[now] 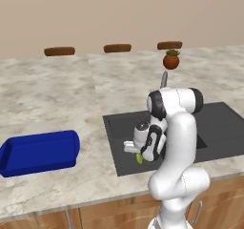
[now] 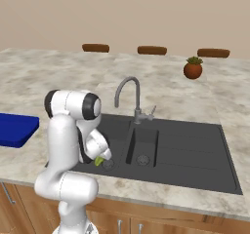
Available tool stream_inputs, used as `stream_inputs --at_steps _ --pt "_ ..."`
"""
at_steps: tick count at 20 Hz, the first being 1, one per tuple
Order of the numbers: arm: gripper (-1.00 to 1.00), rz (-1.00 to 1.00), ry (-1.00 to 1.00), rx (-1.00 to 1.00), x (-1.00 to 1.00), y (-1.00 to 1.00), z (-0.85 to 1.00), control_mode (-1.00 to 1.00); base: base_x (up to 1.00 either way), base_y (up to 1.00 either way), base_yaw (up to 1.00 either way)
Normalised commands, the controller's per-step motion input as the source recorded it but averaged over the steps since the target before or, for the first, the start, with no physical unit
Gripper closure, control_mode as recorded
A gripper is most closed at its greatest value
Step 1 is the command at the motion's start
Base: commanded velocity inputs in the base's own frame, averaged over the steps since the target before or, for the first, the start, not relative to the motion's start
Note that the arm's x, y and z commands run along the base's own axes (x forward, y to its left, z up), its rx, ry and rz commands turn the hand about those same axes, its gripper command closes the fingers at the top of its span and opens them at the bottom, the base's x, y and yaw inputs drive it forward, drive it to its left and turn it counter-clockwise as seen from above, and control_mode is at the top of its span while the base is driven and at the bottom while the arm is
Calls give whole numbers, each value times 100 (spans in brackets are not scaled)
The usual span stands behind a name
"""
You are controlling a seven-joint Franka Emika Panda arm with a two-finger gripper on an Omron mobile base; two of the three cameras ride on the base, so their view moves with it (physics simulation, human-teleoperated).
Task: Pick up all produce items and place them in the sink. Turn on the sink faucet to wash them. Then turn the sink off and put them in the tray.
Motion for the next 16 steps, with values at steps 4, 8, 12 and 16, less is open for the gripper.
stream_inputs --at_steps 4,8,12,16 --pt "-100 0 -5 0 16 0 -31 -100 0 0 0" --pt "-100 0 -5 0 5 0 -27 -100 0 0 0" --pt "-100 0 -2 0 3 0 -31 -100 0 0 0" --pt "100 0 0 -2 -1 3 -30 -100 0 0 0"
